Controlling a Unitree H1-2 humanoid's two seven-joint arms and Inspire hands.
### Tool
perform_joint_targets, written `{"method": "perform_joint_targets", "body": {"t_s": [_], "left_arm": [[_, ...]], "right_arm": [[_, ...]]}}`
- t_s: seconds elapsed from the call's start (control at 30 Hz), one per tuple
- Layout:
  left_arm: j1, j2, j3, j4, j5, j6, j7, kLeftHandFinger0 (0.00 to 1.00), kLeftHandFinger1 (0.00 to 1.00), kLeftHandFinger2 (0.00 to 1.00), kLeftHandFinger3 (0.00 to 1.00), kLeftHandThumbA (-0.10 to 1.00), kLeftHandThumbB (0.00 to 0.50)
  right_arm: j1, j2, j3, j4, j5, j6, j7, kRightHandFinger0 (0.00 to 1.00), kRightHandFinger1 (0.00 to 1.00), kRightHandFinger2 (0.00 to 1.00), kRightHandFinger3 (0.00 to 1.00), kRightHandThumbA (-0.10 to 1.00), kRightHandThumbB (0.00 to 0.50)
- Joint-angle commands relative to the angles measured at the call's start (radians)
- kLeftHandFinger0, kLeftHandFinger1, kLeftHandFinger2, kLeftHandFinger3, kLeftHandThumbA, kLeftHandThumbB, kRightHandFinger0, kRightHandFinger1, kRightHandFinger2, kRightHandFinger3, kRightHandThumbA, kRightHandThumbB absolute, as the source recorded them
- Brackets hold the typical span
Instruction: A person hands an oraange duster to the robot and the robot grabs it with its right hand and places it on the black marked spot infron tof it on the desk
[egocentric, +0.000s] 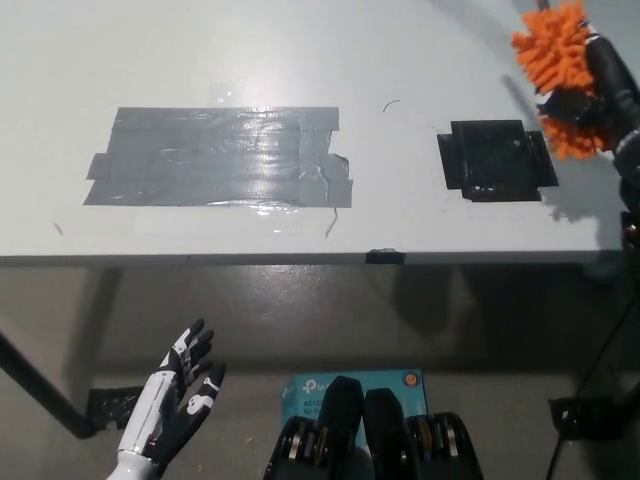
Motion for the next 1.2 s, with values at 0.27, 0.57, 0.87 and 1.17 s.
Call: {"method": "perform_joint_targets", "body": {"t_s": [0.27,0.57,0.87,1.17], "left_arm": [[-0.005,0.019,0.007,-0.008,0.021,-0.044,0.002,0.95,1.0,0.99,1.0,0.63,0.216],[0.006,0.018,0.011,-0.015,0.01,-0.042,-0.006,0.98,1.0,0.99,1.0,0.5,0.223],[0.018,0.019,0.008,-0.021,0.011,-0.036,-0.01,1.0,1.0,0.99,1.0,0.4,0.213],[0.011,0.02,0.008,-0.026,0.009,-0.028,-0.011,1.0,1.0,0.98,1.0,0.36,0.207]], "right_arm": [[-0.057,-0.011,-0.1,-0.234,-0.03,0.008,0.028,0.44,0.77,0.96,1.0,-0.1,0.164],[-0.098,-0.023,0.026,0.138,-0.046,-0.03,-0.037,0.07,0.53,0.77,1.0,-0.1,0.191],[-0.23,0.015,0.117,0.571,-0.041,-0.114,-0.12,0.31,0.68,0.89,0.91,-0.1,0.206],[-0.308,0.045,0.131,0.769,0.032,-0.113,-0.039,0.94,1.0,1.0,1.0,0.39,0.394]]}}
